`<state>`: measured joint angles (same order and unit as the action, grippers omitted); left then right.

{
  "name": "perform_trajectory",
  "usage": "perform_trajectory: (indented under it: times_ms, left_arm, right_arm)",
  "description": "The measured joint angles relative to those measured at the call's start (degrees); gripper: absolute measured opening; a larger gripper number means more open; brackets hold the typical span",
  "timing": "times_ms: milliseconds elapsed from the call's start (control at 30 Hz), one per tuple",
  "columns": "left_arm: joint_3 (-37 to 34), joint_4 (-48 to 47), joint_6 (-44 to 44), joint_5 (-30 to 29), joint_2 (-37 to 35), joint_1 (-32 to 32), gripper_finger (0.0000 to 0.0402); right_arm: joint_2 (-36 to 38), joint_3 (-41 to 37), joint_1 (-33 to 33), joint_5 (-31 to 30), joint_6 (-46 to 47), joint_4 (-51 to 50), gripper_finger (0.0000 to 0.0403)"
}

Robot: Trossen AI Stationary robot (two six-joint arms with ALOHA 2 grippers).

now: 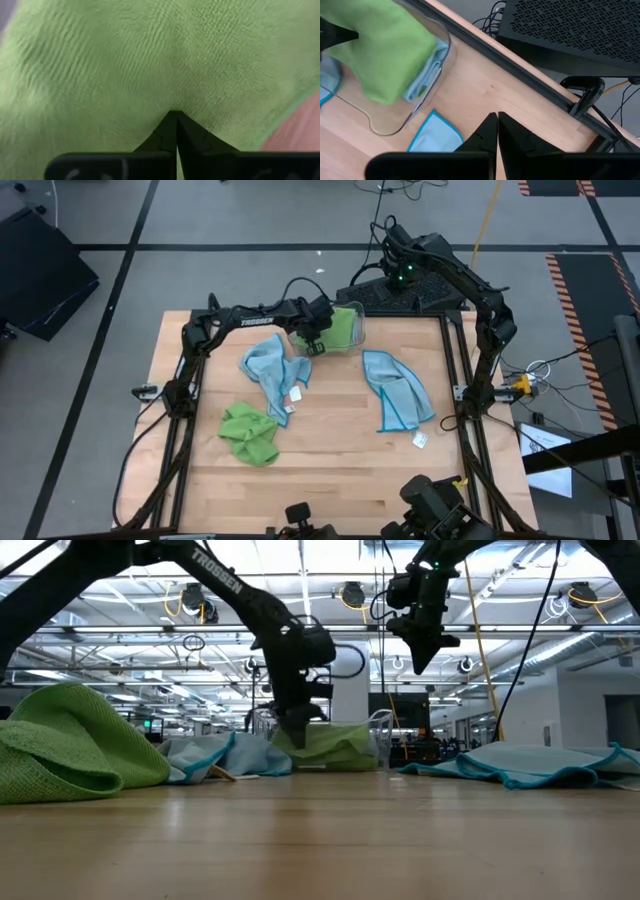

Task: Fold microfiber towels
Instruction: Put the right folded green microfiber cloth into the transparent bin

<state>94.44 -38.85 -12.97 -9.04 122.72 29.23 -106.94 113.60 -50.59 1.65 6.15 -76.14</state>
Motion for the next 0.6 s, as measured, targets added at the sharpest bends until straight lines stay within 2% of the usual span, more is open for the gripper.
perform_trajectory:
  times_ms: [300, 600]
  left_arm:
    - [-2.3, -1.3, 1.1, 3.2, -0.1, -0.4, 0.0003]
    - [4.4, -8.3, 2.2, 3.9, -0.1, -1.2, 0.0003]
  right_arm:
    - [0.0, 0.0, 0.0, 0.1, -0.6, 0.0, 0.0008]
    - [0.0, 0.0, 0.0, 0.1, 0.0, 0.0, 0.0008]
